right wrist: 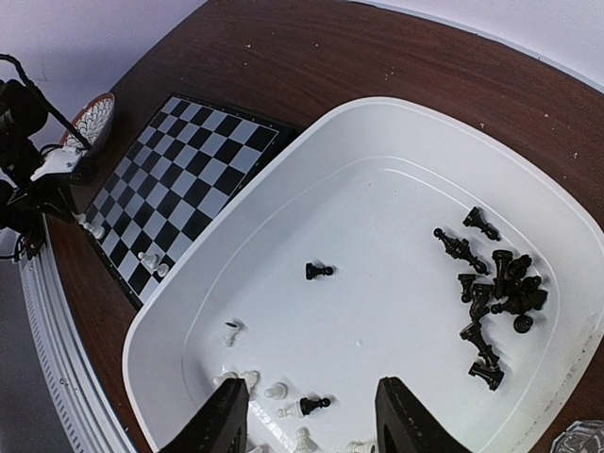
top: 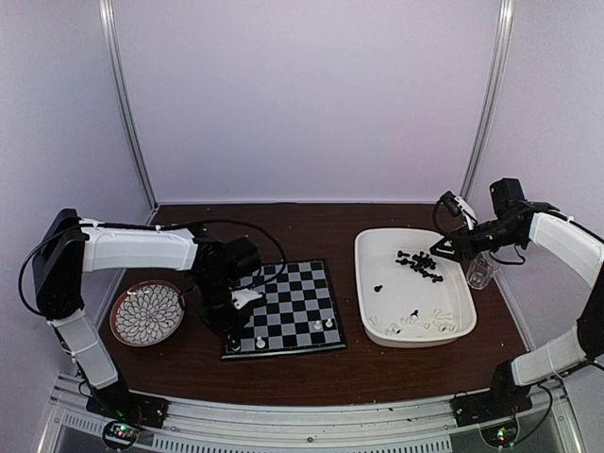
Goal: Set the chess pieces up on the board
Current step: Place the rook at a1.
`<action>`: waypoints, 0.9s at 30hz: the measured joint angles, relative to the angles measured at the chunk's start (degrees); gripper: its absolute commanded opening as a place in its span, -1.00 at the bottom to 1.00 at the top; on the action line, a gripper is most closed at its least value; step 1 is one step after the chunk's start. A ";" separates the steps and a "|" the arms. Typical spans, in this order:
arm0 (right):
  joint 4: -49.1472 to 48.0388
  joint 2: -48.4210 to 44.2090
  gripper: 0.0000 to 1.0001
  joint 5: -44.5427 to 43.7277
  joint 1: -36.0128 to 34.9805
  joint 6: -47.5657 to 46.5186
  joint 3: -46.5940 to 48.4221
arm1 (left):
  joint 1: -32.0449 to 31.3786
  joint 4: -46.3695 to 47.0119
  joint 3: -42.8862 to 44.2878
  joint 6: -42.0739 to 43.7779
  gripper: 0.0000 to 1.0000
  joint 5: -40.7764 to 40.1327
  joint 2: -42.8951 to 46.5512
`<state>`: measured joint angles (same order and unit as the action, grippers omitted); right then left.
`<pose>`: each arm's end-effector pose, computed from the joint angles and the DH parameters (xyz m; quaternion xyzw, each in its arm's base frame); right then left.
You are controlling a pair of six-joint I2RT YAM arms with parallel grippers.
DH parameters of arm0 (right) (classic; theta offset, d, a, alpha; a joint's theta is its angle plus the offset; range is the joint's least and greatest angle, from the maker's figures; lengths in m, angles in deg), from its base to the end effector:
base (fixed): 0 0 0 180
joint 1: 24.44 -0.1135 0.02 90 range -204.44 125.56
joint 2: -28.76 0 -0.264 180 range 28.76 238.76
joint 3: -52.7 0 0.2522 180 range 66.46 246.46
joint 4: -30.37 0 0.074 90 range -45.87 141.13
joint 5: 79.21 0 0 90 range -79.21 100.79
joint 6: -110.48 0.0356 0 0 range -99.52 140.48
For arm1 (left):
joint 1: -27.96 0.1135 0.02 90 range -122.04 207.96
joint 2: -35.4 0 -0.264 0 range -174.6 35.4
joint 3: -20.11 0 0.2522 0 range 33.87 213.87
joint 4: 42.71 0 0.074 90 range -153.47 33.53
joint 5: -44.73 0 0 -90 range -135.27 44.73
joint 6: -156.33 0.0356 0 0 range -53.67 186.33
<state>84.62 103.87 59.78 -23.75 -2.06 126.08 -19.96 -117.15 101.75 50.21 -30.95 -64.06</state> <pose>0.2590 0.0237 0.2803 -0.2840 0.8314 0.3348 0.3406 0.1940 -0.2280 0.1883 -0.2694 -0.9547 0.0953 0.0827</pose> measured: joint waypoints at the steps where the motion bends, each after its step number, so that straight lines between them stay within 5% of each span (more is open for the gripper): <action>1: 0.00 0.00 -0.01 0.00 0.00 0.00 0.00 | 0.11 0.15 -0.02 0.07 -0.95 0.02 -0.15; 27: 0.00 0.00 -0.01 -0.04 0.00 0.00 0.00 | 2.25 2.08 -1.03 1.25 -0.77 0.79 -1.81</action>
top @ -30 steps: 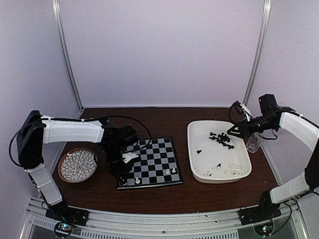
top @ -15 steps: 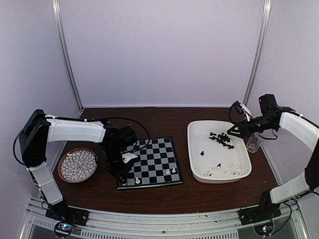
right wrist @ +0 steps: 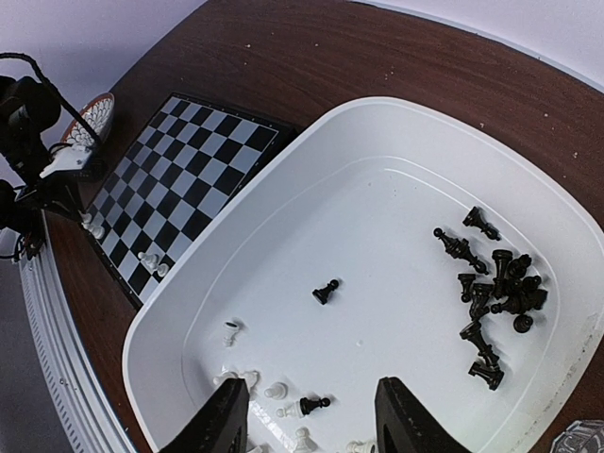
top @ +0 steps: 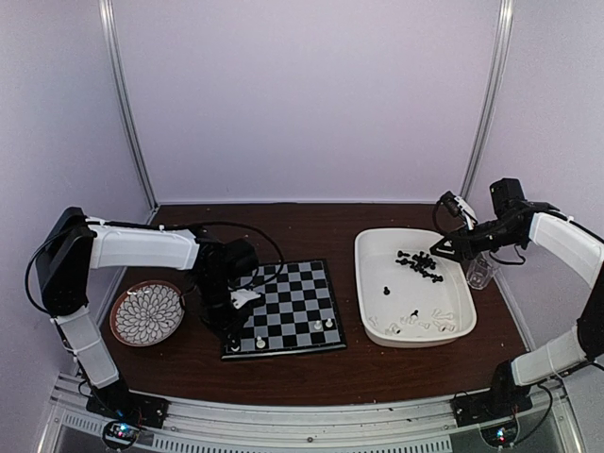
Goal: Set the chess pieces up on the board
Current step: Place the rook at a1.
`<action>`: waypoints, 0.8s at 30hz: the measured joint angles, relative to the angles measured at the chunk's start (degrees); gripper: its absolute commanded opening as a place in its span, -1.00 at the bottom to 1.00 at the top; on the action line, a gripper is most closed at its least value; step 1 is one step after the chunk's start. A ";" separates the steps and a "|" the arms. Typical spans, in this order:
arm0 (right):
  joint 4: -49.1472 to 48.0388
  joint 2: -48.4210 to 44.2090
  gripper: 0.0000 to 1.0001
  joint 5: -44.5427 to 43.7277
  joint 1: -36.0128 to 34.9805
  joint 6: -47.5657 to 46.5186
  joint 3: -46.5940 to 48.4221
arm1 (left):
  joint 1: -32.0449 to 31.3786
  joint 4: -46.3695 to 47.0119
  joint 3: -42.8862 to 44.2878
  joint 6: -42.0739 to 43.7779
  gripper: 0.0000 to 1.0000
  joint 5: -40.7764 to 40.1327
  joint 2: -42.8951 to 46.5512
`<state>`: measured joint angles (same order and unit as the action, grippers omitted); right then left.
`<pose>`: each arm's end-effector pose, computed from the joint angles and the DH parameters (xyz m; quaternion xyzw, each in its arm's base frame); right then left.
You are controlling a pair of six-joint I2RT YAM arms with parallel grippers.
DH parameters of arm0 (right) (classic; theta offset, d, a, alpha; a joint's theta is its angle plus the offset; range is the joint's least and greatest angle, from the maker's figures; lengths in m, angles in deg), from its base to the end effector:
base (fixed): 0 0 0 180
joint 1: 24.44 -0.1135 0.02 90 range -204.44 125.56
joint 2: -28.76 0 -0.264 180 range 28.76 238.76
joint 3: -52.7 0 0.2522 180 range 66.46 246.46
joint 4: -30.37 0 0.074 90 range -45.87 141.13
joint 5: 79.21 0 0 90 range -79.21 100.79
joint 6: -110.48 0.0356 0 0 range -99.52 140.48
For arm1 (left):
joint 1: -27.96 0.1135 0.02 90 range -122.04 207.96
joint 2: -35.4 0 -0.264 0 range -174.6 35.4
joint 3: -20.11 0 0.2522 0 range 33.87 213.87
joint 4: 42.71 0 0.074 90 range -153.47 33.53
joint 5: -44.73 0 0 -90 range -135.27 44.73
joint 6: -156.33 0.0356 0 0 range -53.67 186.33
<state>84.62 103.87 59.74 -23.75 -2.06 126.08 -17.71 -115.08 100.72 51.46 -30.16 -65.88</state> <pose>0.2590 0.0237 0.2803 -0.2839 0.8316 0.3345 0.3406 0.2043 -0.2224 0.1752 -0.2598 -0.9563 0.1003 0.0890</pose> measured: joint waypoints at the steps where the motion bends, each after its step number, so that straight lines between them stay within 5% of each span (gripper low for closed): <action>1: 0.00 0.00 -0.01 0.00 0.00 0.02 0.00 | -0.02 0.00 0.00 0.00 -0.78 -0.09 0.00; 12: 0.00 0.00 -0.01 0.02 0.00 0.02 0.00 | 0.81 0.04 -0.11 -0.02 -0.83 0.11 0.04; 24: 0.02 -0.35 -0.01 0.02 0.00 0.04 0.00 | 1.49 0.31 -1.25 -0.11 -0.33 -0.83 0.02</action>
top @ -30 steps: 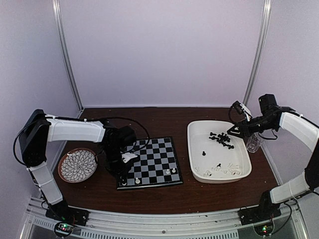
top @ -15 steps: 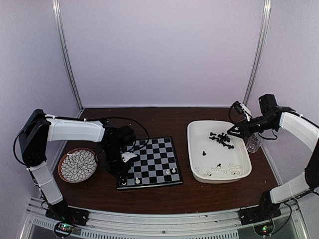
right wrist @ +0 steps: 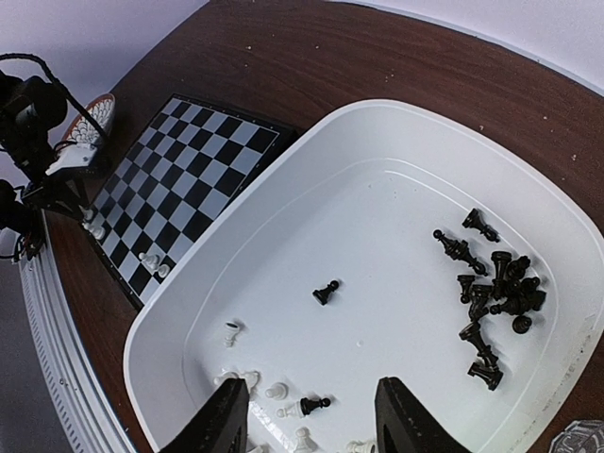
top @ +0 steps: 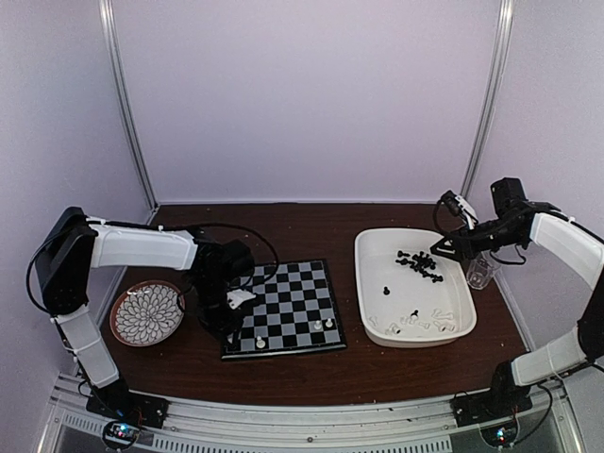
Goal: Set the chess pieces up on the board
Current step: Place the rook at a1, then pick up the pawn from the storage box.
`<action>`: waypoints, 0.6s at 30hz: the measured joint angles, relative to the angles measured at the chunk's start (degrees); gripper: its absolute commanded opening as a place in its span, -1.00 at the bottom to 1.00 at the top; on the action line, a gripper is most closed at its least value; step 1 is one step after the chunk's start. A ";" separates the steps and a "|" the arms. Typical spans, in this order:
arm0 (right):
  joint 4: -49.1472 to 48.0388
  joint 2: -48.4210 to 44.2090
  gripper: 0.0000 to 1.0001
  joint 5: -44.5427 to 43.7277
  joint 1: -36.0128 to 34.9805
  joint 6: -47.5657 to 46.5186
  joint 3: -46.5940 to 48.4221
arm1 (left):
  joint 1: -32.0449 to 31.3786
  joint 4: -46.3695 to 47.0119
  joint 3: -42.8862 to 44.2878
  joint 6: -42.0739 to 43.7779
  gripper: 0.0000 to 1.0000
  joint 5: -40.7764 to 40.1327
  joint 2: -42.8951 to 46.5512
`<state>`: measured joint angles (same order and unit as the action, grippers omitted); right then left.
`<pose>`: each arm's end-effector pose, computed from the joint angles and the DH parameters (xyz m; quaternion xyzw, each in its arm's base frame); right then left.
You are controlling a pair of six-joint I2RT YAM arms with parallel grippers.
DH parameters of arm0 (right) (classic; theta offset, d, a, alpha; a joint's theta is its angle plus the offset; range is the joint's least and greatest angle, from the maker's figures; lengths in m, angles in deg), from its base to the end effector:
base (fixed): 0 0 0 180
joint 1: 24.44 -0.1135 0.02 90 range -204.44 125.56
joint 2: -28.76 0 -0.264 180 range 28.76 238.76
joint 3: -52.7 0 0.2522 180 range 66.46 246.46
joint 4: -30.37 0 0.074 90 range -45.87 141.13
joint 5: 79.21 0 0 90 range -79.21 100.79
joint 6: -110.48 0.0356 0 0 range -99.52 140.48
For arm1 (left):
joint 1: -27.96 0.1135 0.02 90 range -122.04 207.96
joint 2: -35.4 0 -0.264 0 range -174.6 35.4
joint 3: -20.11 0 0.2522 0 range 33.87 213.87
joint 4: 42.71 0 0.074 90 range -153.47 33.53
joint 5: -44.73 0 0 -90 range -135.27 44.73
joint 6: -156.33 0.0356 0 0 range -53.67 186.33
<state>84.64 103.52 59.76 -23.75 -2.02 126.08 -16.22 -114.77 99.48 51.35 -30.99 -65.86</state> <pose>0.2580 0.0238 0.2818 -0.2847 0.8306 0.3339 0.3428 0.2077 -0.2140 0.1701 -0.2458 -0.9607 0.0911 0.0911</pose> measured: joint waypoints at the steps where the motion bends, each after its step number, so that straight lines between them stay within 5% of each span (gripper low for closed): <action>1: 0.00 -0.15 -0.01 0.00 -0.02 0.00 0.00 | 0.00 0.00 -0.09 -0.02 -0.29 -0.17 0.00; 6: 0.00 -0.52 -0.01 0.00 0.00 0.00 0.00 | 0.00 0.02 -0.20 -0.35 -0.14 -0.55 0.11; 8: 0.00 -0.52 -0.01 0.00 0.00 0.00 0.00 | 0.00 0.04 -0.20 -0.46 0.10 -0.55 0.59; 18: 3.37 -0.37 -0.11 -3.34 -0.37 -3.30 0.81 | 0.00 -4.44 9.11 0.22 0.07 -2.99 9.09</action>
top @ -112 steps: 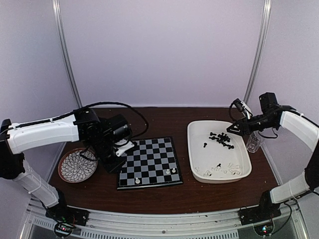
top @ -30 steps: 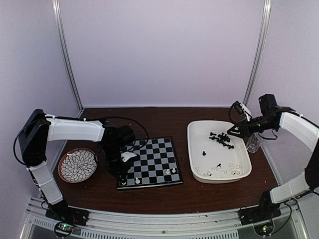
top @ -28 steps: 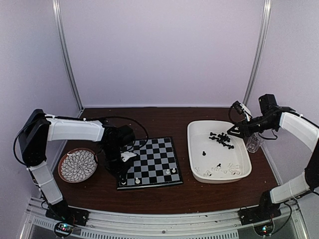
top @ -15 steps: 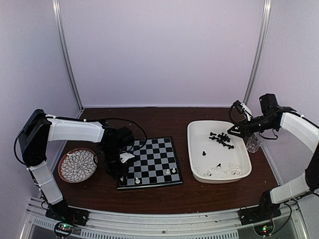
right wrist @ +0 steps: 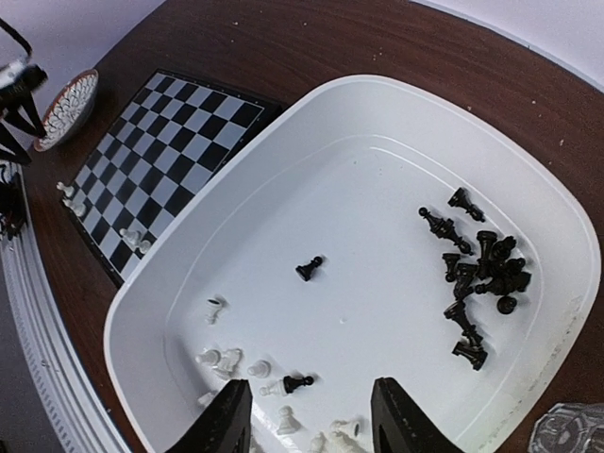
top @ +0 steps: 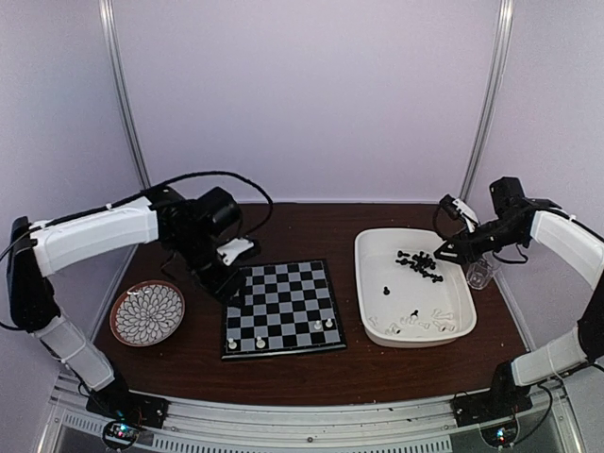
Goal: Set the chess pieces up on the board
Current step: Pick up the pawn from the storage box.
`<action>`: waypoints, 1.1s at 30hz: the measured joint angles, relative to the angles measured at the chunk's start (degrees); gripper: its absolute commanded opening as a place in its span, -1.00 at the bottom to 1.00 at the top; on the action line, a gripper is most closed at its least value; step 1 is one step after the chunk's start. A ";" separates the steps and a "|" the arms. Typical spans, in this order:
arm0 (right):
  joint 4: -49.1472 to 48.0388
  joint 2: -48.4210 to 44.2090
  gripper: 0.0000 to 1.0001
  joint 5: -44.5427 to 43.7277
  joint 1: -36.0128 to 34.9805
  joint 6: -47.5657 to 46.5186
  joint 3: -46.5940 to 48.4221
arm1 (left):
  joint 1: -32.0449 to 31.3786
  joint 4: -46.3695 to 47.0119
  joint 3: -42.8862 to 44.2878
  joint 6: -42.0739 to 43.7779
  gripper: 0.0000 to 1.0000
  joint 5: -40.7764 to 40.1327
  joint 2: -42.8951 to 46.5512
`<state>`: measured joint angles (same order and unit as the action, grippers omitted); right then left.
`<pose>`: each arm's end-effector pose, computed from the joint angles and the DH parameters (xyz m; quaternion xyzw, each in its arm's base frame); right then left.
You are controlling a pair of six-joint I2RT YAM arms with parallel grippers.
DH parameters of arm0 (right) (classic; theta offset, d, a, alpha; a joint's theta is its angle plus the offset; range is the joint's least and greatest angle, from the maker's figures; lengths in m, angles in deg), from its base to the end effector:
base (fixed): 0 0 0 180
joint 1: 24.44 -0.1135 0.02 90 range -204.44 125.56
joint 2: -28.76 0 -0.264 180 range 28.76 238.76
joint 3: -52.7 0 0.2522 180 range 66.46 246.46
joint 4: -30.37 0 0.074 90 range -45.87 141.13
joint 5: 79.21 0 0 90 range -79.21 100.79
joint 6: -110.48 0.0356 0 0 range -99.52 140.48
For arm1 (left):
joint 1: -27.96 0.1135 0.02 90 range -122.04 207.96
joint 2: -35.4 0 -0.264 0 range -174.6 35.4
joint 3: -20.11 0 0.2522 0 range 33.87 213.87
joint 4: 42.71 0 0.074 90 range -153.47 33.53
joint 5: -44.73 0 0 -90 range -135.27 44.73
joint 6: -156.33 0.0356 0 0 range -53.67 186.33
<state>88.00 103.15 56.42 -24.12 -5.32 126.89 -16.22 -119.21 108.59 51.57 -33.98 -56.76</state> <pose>0.2540 0.0240 0.2832 -0.3001 0.8402 0.3052 0.3330 0.2104 -0.2142 0.2538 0.2599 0.9569 -0.1272 0.0259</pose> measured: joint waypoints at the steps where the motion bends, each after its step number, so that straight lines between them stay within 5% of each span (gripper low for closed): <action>1: 0.81 0.24 -0.13 -1.42 -0.46 -1.33 0.52 | 0.00 0.33 1.60 0.20 0.07 -0.98 1.68; 10: 9.09 8.41 -0.27 -15.72 -12.59 -13.40 1.84 | -2.45 23.67 -5.51 0.50 0.07 -4.96 21.86; 22: 17.25 16.02 -0.33 -36.83 -16.31 -18.18 2.14 | -10.54 33.27 -7.63 1.73 0.07 -7.43 12.68; 33: 16.44 19.58 -0.37 -41.68 -16.31 -21.99 2.95 | -10.58 34.97 -7.63 1.86 0.07 -7.19 11.06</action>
<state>104.44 122.73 14.74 -40.42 -27.31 129.84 -26.80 -84.24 100.96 53.42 -41.17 -45.70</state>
